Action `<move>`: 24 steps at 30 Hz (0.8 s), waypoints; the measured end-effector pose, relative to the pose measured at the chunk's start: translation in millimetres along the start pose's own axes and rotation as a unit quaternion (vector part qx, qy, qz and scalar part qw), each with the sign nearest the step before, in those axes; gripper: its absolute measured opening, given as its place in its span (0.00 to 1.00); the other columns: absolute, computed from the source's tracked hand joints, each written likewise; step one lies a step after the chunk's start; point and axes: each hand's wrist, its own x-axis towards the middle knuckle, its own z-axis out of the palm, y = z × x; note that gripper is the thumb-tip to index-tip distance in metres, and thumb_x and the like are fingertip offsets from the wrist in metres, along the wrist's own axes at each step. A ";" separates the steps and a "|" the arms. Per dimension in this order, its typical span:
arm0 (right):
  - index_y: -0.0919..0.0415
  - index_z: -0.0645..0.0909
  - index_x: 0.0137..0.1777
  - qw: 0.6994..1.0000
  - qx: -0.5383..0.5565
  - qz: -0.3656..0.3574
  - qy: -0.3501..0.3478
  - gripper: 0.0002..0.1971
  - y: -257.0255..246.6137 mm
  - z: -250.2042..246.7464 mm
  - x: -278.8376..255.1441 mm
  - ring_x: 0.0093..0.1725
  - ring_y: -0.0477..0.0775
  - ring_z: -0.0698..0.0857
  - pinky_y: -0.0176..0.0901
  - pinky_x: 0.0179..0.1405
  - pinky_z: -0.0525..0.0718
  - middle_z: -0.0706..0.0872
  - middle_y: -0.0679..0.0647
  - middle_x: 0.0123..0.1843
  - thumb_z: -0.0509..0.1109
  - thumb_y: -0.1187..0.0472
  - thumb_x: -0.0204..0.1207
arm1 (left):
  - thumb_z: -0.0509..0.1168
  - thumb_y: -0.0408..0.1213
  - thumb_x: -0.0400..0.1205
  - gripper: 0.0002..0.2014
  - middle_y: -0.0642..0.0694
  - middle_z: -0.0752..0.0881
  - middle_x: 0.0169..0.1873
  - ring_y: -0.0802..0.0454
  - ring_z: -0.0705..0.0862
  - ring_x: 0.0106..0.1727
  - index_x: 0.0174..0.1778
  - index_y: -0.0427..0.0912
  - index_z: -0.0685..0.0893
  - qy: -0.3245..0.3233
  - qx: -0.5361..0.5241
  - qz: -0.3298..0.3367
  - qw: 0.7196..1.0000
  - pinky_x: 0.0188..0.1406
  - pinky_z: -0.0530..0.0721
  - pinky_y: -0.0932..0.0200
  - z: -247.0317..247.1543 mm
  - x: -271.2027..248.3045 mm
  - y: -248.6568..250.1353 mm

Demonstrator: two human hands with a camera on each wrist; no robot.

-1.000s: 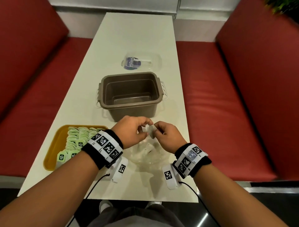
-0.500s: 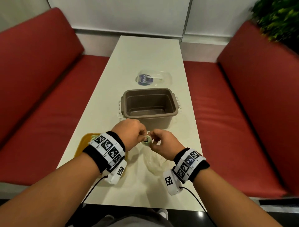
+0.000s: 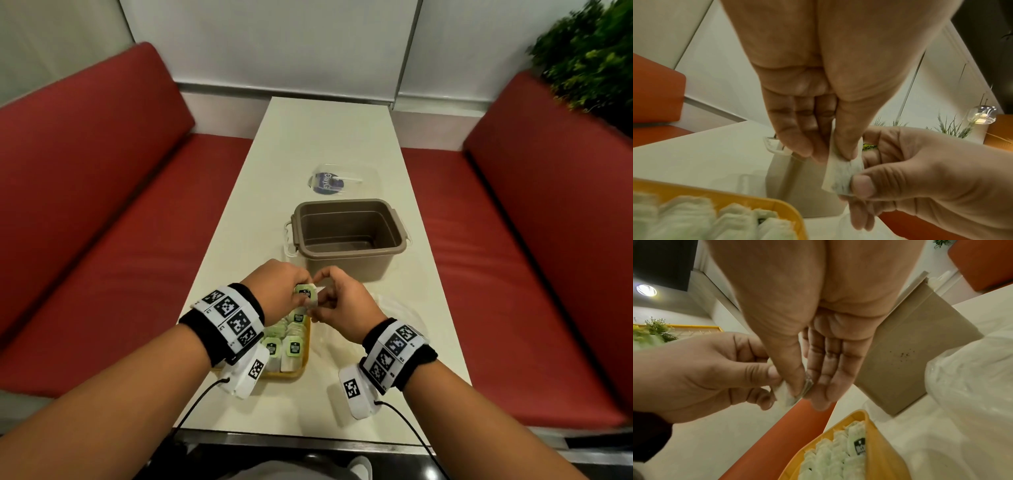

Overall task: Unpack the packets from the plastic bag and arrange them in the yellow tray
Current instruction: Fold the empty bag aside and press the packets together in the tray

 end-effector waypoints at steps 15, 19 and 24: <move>0.57 0.59 0.80 0.961 -0.155 0.213 -0.083 0.31 4.6 39.1 -6.7 0.29 0.54 0.88 0.43 0.26 0.86 0.89 0.62 0.47 0.67 0.64 0.79 | 0.79 0.42 0.71 0.20 0.53 0.82 0.51 0.51 0.83 0.53 0.56 0.55 0.81 -0.185 0.014 -0.064 0.980 0.50 0.84 0.57 61.5 -28.1 -61.9; 0.56 0.59 0.80 0.963 -0.142 0.210 -0.088 0.31 2.3 39.7 -7.8 0.27 0.52 0.88 0.43 0.27 0.87 0.90 0.60 0.43 0.66 0.65 0.79 | 0.81 0.45 0.68 0.25 0.50 0.84 0.52 0.51 0.82 0.52 0.58 0.52 0.79 -0.165 0.027 -0.075 0.983 0.44 0.78 0.61 69.9 -24.4 -60.8; 0.57 0.60 0.78 0.966 -0.129 0.208 -0.083 0.30 4.0 40.5 -6.6 0.27 0.52 0.88 0.46 0.30 0.89 0.90 0.59 0.43 0.67 0.65 0.78 | 0.83 0.46 0.64 0.28 0.51 0.83 0.44 0.50 0.83 0.45 0.52 0.53 0.74 -0.148 0.032 -0.092 0.984 0.38 0.79 0.59 72.0 -22.1 -57.6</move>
